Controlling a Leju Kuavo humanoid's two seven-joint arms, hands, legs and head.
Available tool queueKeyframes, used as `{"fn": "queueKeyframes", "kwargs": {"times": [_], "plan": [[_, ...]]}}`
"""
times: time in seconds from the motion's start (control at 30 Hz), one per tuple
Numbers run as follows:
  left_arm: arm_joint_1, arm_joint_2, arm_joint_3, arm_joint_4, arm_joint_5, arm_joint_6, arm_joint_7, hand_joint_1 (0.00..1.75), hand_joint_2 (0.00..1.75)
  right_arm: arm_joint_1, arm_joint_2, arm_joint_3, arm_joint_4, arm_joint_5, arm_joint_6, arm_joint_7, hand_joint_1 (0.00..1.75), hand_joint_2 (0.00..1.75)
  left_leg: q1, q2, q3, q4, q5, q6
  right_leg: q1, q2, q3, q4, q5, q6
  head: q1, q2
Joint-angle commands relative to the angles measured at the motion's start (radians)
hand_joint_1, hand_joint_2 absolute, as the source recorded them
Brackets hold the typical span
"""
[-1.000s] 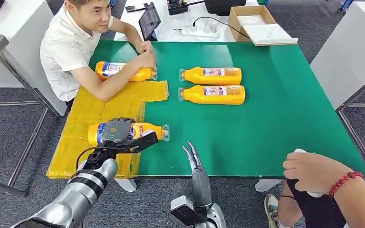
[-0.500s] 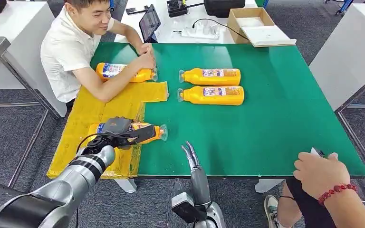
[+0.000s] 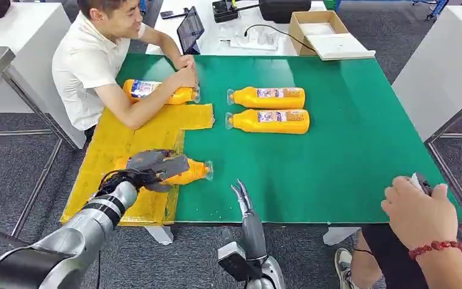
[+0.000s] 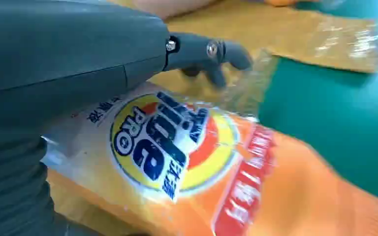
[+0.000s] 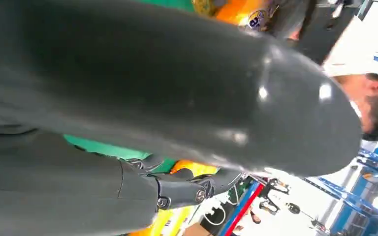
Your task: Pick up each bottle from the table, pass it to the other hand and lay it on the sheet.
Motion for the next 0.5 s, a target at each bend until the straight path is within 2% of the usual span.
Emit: {"fn": "queueKeyframes", "kwargs": {"times": [0.03, 0.17, 0.33, 0.5], "plan": [[0.094, -0.013, 0.180, -0.093, 0.369, -0.026, -0.607, 0.00, 1.75, -0.068, -0.060, 0.074, 0.110, -0.045, -0.054, -0.032, 0.00, 0.00, 0.000, 0.004, 0.004, -0.002, 0.000, -0.001, 0.000, 0.002, 0.002, -0.001, 0.001, -0.001, -0.001, 0.000], [0.127, -0.034, 0.150, -0.214, 0.452, 0.030, -0.647, 0.00, 1.75, -0.063, -0.051, 0.064, 0.118, -0.044, -0.056, -0.032, 0.00, 0.00, 0.000, 0.001, 0.005, -0.002, 0.001, -0.001, 0.000, 0.001, 0.005, -0.001, 0.000, -0.002, 0.000, 0.000], [0.136, -0.032, 0.144, -0.235, 0.468, 0.029, -0.640, 0.00, 1.75, -0.063, -0.050, 0.063, 0.120, -0.045, -0.055, -0.032, 0.00, 0.00, 0.001, 0.001, 0.000, 0.000, 0.000, -0.001, 0.001, 0.000, 0.000, 0.000, -0.001, -0.002, 0.000, 0.000], [0.230, -0.074, 0.114, -0.494, 0.702, 0.127, -0.748, 0.00, 1.75, -0.055, -0.051, 0.058, 0.122, -0.019, -0.072, -0.032, 0.00, 0.00, 0.000, 0.000, -0.003, 0.000, 0.000, -0.001, 0.000, -0.001, -0.004, 0.001, -0.001, -0.001, 0.000, 0.000]]}}
